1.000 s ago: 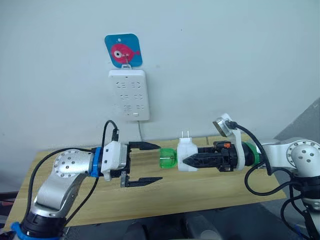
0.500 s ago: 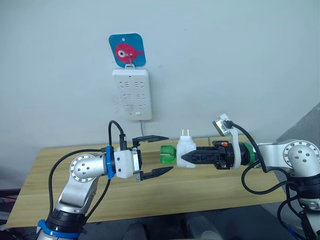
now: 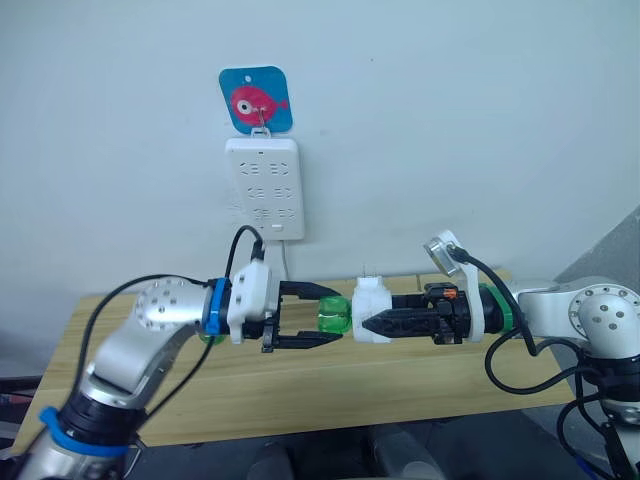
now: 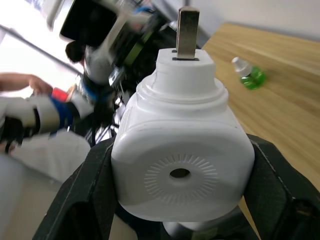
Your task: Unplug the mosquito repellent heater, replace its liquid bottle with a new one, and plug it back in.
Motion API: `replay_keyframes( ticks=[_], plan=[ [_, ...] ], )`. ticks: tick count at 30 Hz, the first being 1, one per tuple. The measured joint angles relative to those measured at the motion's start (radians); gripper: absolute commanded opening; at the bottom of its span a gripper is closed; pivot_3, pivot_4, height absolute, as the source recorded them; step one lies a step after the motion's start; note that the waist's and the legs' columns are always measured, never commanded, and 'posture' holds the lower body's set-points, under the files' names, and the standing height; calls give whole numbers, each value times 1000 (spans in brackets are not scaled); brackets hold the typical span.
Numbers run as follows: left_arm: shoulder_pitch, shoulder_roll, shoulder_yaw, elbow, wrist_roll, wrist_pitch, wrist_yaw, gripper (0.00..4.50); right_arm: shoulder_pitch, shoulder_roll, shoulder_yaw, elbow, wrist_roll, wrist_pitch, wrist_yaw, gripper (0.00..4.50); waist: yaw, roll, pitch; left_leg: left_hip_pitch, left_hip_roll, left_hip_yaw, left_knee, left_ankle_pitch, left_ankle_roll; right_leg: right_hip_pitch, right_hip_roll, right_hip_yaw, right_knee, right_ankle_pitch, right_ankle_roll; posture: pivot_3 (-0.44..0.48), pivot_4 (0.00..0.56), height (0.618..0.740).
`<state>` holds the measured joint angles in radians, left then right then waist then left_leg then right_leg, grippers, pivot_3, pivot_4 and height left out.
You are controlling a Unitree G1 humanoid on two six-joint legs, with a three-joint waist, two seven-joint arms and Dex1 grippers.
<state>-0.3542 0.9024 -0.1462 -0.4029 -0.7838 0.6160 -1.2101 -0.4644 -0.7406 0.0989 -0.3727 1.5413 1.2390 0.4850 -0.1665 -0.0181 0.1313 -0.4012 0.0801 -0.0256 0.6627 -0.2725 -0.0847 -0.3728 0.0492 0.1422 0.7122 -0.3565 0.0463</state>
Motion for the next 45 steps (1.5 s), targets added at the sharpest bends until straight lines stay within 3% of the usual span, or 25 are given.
replay_keyframes(
  ticks=[2,5,6,11,15,22,27,33,36,41,45],
  plan=[
    [-56,24,-6,17,-102,174,-22,2299,2,0,2,-28,-29,-5,42,2989,0,1,1,0,0,1,0,0,0,0,0,0,0,0,0,-126,100,735],
    [-84,14,-8,41,-141,260,-28,2299,3,-3,1,-46,-55,-11,71,2989,1,1,1,0,0,0,0,0,0,0,0,0,-1,0,0,-126,99,735],
    [-85,2,-8,47,-130,251,-26,3015,3,-4,-3,-46,-64,-13,74,2989,2,1,1,0,0,1,0,0,0,0,0,0,-1,0,-1,-126,99,735],
    [-27,-10,6,35,-42,135,-37,4470,16,-7,-5,-45,-65,-4,78,2989,1,0,2,0,0,2,0,0,0,-1,0,2,0,2,-4,-121,96,735],
    [121,-28,64,-14,112,-123,-44,4499,26,-6,-15,-20,-29,5,73,2989,3,0,2,0,0,2,0,0,0,-1,-1,2,-1,2,-4,-115,95,735],
    [255,-207,146,5,359,-682,-4,4499,40,-4,-43,46,5,13,27,2989,22,0,1,1,0,4,2,0,0,0,-1,4,0,2,-4,-107,96,735],
    [263,-295,149,61,453,-891,44,4499,39,7,-47,72,13,12,-7,2989,27,0,1,0,0,4,1,0,0,0,-1,4,-1,2,-4,-107,99,735],
    [232,-335,70,135,506,-997,52,4499,36,14,-47,74,14,15,-16,2989,26,0,1,0,0,3,1,0,0,0,-1,3,0,2,-4,-110,100,735],
    [220,-336,48,150,516,-1013,52,3899,33,15,-47,74,15,15,-23,2989,25,0,1,0,0,4,1,0,0,0,-1,3,0,2,-4,-116,102,735],
    [202,-332,26,172,510,-991,60,2313,28,15,-51,75,16,13,-35,2989,25,0,1,0,0,3,1,0,0,0,-1,3,0,2,-4,-116,102,735],
    [187,-274,19,127,453,-889,40,2250,22,18,-51,70,21,17,-33,2989,23,0,1,0,0,3,1,0,0,0,-1,3,0,2,-4,-122,103,735]
  ],
)
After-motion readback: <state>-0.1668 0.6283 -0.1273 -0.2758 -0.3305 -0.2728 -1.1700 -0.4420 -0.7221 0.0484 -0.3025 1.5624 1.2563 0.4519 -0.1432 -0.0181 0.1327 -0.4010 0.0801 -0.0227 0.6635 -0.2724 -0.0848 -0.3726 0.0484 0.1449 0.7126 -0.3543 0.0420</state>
